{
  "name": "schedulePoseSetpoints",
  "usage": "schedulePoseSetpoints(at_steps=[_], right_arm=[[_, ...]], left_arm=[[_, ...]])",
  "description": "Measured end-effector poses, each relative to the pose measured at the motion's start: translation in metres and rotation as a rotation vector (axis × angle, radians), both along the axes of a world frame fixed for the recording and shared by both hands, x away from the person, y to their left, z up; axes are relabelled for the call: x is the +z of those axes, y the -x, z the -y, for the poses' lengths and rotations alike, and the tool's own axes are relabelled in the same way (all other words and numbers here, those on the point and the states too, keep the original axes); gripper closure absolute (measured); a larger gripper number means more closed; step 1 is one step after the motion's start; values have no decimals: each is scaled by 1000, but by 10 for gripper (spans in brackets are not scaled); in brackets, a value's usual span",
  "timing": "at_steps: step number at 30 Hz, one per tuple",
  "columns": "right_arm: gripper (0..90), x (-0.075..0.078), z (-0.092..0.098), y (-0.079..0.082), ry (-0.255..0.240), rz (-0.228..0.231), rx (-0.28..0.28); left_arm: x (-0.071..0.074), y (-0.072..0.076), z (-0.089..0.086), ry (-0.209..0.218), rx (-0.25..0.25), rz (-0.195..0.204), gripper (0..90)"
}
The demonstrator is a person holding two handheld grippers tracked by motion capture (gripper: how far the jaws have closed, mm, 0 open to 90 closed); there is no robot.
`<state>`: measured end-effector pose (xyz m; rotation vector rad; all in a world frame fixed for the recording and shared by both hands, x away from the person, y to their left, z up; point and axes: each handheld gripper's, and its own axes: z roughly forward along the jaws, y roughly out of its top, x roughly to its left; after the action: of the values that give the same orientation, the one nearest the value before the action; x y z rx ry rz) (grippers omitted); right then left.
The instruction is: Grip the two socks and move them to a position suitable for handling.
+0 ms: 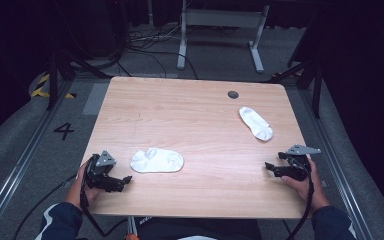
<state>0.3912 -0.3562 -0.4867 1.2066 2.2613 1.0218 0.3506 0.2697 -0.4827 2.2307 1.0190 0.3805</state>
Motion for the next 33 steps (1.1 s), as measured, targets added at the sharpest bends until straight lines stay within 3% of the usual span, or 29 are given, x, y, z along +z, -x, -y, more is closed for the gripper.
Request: schedulePoseSetpoints(at_steps=[13, 16, 18, 21, 23, 27, 33], right_arm=[[238, 0, 2, 0, 1, -1, -14], [241, 0, 3, -1, 0, -2, -8], [242, 0, 4, -2, -2, -3, -5], [248, 0, 3, -2, -3, -3, -3], [249, 0, 3, -2, -4, -3, -4], [255, 0, 3, -1, -5, -1, -3], [255, 0, 3, -2, -4, -2, -3]], left_arm=[[0, 2, -2, 5, -30, -12, 44], [0, -1, -4, 0, -62, -4, 41], [3, -4, -6, -16, -74, -29, 46], [7, -4, -7, -17, -84, -17, 199], [9, -5, -5, -16, -64, -6, 195], [17, -10, 0, 20, -66, 34, 271], [23, -20, 19, -4, -105, 65, 352]])
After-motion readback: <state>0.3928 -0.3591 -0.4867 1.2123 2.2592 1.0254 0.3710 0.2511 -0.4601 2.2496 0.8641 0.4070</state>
